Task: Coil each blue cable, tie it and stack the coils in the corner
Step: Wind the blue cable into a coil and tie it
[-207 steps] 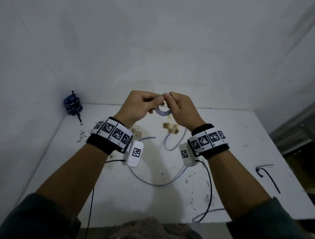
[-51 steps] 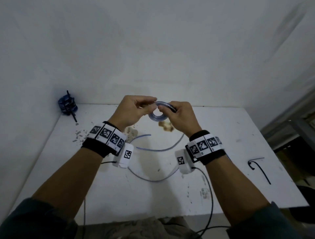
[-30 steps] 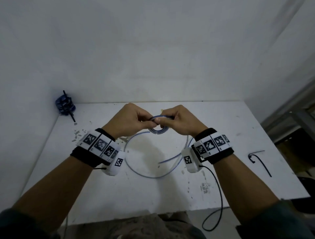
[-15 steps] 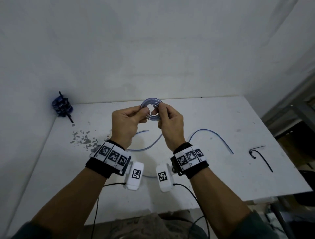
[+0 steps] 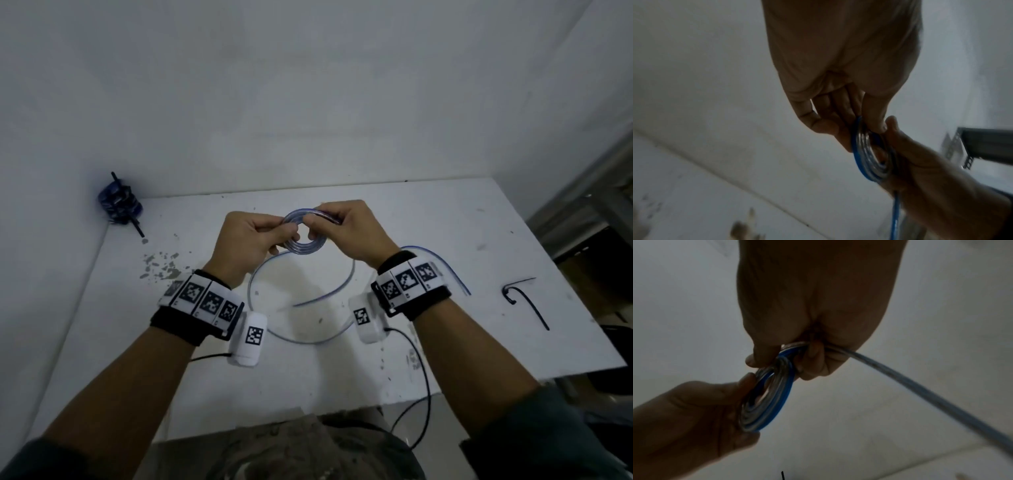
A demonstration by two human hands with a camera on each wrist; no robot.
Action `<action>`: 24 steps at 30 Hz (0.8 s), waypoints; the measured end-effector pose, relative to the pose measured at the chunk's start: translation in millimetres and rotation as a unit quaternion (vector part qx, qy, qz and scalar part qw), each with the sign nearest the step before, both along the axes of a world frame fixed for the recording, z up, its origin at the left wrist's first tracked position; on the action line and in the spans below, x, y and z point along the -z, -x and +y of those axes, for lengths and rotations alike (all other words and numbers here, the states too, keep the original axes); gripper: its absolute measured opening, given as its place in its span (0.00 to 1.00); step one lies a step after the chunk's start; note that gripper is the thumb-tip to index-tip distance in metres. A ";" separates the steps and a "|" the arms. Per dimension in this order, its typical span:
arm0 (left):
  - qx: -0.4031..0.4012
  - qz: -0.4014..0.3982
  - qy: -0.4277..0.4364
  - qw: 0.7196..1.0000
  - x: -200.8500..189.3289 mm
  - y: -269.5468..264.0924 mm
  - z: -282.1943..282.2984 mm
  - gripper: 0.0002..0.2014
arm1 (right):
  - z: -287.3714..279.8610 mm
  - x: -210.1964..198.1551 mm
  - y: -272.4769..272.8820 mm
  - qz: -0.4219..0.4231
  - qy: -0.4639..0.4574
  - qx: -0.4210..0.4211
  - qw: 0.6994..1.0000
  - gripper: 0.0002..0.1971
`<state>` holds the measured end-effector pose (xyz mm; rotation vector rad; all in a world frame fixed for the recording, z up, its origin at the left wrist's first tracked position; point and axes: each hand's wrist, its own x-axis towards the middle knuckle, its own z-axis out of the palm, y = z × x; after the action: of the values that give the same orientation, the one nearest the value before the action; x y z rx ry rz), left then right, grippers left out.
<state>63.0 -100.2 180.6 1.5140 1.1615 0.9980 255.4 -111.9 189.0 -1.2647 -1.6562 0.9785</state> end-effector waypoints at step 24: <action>-0.027 -0.172 0.188 0.967 26.1 -11.2 4.2 0.10 | 20.9 32.2 52.2 0.021 -0.025 0.232 0.972 0.20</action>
<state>74.2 -96.0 154.5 0.9694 1.0711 0.9656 203.3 -91.1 156.8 -1.4954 -1.2599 0.6648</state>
